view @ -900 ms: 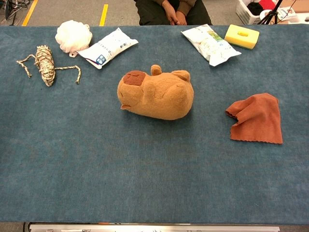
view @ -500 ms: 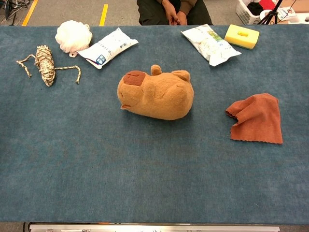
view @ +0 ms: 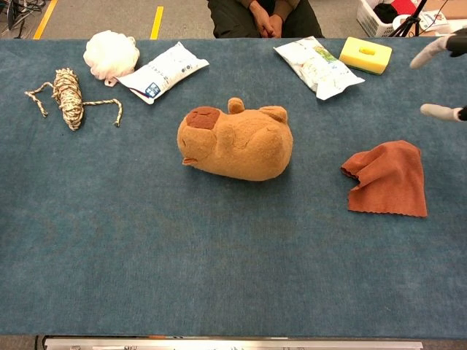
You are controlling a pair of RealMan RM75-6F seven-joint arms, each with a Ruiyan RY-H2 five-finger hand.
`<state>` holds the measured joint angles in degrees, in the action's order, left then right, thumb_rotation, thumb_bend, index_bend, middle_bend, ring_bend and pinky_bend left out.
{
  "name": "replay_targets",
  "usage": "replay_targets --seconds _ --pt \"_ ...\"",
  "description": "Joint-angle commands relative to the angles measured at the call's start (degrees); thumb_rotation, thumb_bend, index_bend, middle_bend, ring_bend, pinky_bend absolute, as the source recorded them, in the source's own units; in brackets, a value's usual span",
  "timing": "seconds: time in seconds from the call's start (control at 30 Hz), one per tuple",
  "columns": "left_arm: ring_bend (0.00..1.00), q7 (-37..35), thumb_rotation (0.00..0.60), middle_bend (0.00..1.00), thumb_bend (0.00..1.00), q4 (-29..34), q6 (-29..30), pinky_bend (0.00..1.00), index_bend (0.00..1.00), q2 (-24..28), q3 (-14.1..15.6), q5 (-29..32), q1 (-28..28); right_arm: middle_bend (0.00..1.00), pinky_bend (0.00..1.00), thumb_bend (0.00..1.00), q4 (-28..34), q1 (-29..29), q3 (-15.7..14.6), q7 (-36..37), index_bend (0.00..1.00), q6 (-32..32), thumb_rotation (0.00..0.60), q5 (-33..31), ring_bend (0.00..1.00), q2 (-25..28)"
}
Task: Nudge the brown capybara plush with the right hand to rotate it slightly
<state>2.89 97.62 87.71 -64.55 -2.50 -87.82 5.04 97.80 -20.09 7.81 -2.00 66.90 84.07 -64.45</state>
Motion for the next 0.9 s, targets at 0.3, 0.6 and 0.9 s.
replay_targets --seconds 0.3,0.6,0.9 --pt "0.13 -0.88 0.600 0.23 0.17 0.41 0.75 0.14 0.30 0.37 0.31 -0.53 -0.61 0.33 0.23 0.21 -0.93 -12.85 4.45 -6.68 0.36 -13.82 0.600 -7.11 0.18 -6.85" --pt "0.13 -1.34 0.600 0.23 0.17 0.59 1.45 0.14 0.30 0.68 0.53 -0.59 -1.31 0.33 0.23 0.21 -4.28 -19.90 5.05 -12.86 0.36 -20.42 0.600 -14.67 0.18 -12.75" --pt "0.13 -1.78 0.600 0.23 0.17 0.56 1.84 0.14 0.30 0.83 0.41 -0.74 -1.55 0.33 0.23 0.31 -8.14 -25.45 5.05 -16.28 0.36 -24.61 0.600 -21.52 0.18 -16.93"
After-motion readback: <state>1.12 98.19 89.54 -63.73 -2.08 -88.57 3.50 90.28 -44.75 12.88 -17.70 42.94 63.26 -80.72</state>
